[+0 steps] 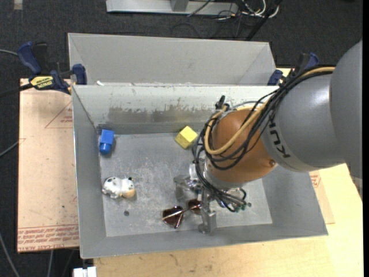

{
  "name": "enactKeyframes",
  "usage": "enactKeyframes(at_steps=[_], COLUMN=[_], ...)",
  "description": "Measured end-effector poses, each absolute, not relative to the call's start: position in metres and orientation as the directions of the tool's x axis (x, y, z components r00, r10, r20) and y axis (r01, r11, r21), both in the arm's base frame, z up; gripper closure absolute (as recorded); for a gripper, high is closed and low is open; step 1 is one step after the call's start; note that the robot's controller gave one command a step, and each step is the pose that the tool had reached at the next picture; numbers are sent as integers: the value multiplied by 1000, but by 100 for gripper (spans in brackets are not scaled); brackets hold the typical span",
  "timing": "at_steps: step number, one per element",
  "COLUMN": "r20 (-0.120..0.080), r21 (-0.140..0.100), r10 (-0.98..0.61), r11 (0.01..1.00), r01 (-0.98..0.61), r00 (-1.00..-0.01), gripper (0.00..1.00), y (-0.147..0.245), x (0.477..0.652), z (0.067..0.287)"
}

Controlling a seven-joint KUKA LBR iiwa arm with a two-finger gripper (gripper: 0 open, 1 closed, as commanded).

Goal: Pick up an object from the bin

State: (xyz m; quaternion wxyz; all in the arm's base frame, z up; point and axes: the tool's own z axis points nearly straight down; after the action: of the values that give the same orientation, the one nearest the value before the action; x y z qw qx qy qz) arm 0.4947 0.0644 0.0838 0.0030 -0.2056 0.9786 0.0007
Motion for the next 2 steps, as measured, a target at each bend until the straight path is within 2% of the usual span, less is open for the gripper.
enactKeyframes(at_steps=[1, 2], r20=[-2, -2], r21=[2, 2], r10=[-349, -349], r11=[937, 937], r01=[-349, -349], r00=[-937, -937], gripper=[100, 100], y=[56, 56], x=[504, 504], z=[70, 70])
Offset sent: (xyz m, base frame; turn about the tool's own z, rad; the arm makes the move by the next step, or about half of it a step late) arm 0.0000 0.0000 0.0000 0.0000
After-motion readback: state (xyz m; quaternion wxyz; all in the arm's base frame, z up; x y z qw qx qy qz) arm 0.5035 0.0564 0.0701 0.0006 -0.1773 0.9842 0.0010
